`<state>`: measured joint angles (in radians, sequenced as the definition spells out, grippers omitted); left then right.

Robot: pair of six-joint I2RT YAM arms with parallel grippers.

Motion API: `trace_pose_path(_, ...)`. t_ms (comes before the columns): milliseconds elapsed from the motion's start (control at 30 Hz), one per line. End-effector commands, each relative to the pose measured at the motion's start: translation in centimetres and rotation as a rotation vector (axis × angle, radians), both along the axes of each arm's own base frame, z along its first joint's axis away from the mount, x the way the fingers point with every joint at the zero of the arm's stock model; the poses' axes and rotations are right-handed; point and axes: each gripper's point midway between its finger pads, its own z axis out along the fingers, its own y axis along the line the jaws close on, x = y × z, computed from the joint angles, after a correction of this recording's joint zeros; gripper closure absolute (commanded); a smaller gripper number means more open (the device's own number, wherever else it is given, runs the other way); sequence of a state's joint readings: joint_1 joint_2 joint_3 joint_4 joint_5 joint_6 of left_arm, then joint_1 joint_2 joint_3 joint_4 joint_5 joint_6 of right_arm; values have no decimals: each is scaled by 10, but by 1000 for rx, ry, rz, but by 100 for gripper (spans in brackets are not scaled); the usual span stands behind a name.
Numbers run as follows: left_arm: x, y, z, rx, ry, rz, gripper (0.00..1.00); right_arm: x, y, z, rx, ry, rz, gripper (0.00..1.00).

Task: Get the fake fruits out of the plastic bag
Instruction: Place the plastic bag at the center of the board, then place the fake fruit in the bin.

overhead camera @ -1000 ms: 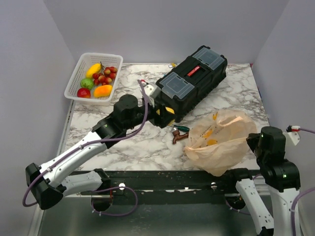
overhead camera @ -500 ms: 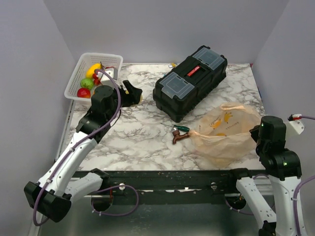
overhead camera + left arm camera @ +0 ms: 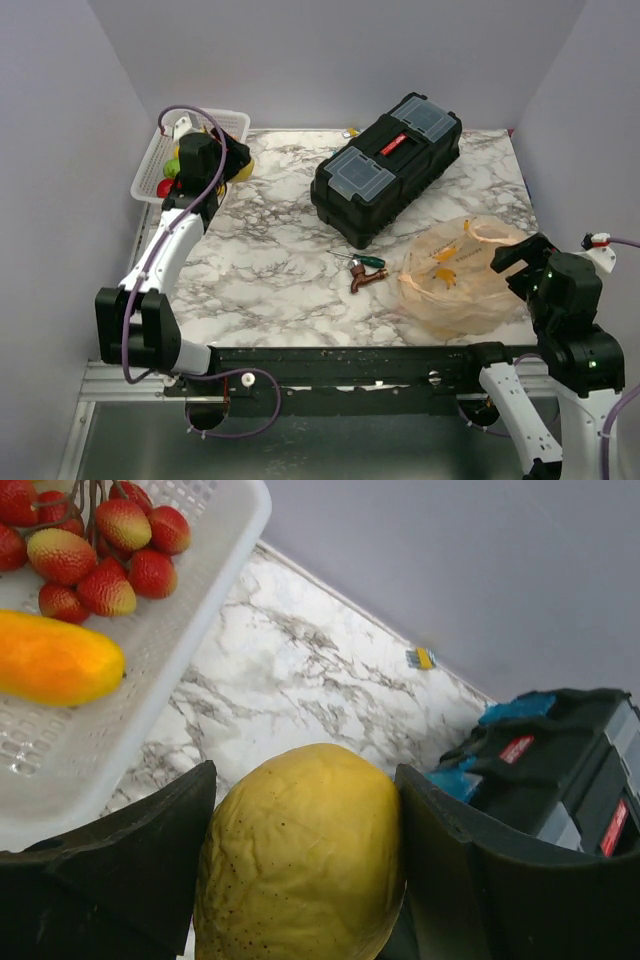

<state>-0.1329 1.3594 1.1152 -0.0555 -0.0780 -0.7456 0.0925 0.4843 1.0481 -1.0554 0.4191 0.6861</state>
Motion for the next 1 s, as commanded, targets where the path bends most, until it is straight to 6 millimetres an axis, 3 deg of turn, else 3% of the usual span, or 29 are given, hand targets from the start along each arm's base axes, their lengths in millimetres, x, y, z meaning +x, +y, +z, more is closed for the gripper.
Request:
trace_pose_path(0, 48, 20, 39, -91, -124, 46, 100, -9, 20, 31, -7, -97, 157, 14)
trace_pose_path(100, 72, 35, 42, -147, -150, 89, 100, -19, 18, 45, -21, -120, 157, 13)
trace_pose_path(200, 95, 52, 30, -159, -156, 168, 99, -30, 15, 61, -34, -168, 153, 13)
trace_pose_path(233, 102, 73, 23, -145, -148, 225, 97, -33, 14, 66, -38, -190, 153, 13)
trace_pose_path(400, 126, 113, -1, -87, -111, 374, 86, -49, 12, 80, -50, -255, 151, 13)
trace_pose_path(600, 128, 156, -51, -116, 16, 567, 85, -54, 9, 75, -56, -227, 143, 13)
trace_pose_path(867, 124, 175, -103, -264, 161, 682, 76, -53, 9, 72, -53, -222, 141, 13)
trace_pose_path(967, 127, 182, -109, -264, 179, 693, 73, -51, 12, 72, -40, -224, 149, 13)
